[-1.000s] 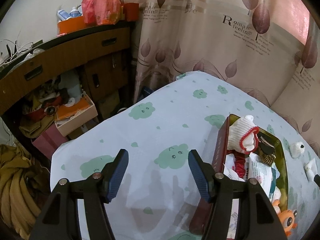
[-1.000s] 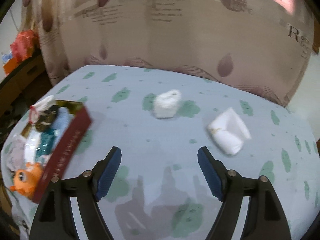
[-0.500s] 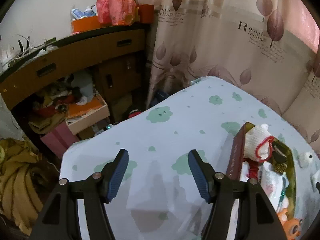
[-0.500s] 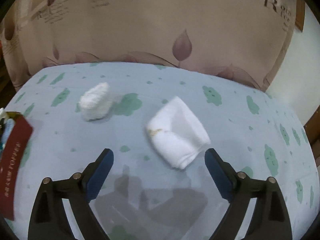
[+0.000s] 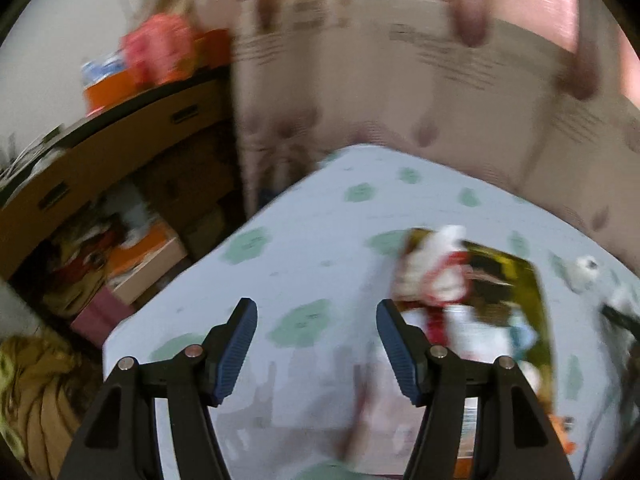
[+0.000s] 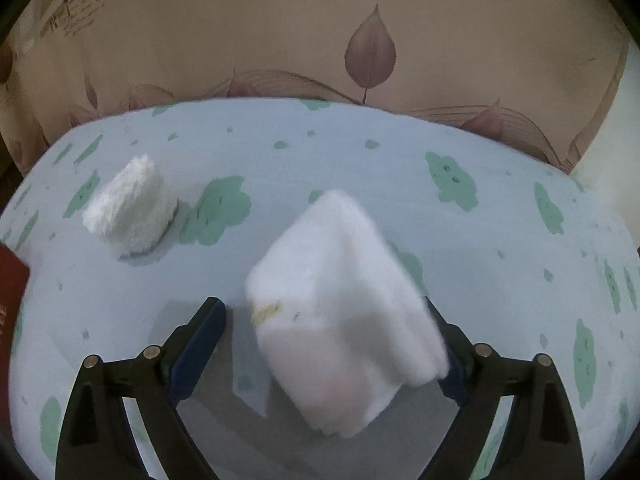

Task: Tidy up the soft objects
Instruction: 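Grasp the white folded towel with the right tool, then grasp the fluffy white puff with the left tool while the right tool holds the towel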

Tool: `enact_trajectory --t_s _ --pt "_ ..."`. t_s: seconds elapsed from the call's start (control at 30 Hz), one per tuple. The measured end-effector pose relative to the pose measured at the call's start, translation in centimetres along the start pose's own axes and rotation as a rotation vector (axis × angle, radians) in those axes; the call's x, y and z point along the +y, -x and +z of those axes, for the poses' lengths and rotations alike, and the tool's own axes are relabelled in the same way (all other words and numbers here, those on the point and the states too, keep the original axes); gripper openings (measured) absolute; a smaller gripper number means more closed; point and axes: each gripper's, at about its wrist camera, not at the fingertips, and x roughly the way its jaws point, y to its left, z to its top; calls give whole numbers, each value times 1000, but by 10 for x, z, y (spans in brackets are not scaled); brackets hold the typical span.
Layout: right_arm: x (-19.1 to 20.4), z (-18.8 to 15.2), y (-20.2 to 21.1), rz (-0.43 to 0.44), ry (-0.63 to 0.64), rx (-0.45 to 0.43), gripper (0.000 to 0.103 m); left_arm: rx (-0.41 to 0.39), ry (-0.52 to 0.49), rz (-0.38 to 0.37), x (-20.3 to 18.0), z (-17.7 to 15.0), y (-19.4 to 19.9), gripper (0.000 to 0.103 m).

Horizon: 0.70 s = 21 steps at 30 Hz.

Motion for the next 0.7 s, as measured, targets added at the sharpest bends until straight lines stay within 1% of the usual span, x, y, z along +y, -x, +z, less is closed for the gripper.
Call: enact_trajectory --t_s 0.07,0.13,0.2,0.23,0.3,0.33,0.5,0.57,0.7 --pt "-1 2 -1 13 2 -4 70 -8 -58 -50 -25 4 5 64" --pt "-3 1 2 18 -7 -14 63 -5 -106 -95 -50 7 9 64" --pt "-6 -2 5 30 -17 -21 48 3 -145 -153 -79 8 12 64" --pt "-7 -4 8 39 -23 -24 45 8 -166 -191 -97 7 15 64" --pt "-11 -10 13 50 -36 -27 39 19 -198 -232 -123 6 17 64" --pt "-13 -15 17 55 -42 -28 38 21 -226 -256 -142 3 21 64" --pt "-24 -42 38 57 -57 -38 36 19 -329 -348 -211 -13 33 64" --pt "-32 -54 46 66 -80 -40 36 23 -373 -374 -237 -20 35 64" --pt "-49 -78 65 55 -113 -40 36 48 -413 -410 -279 -28 29 64"
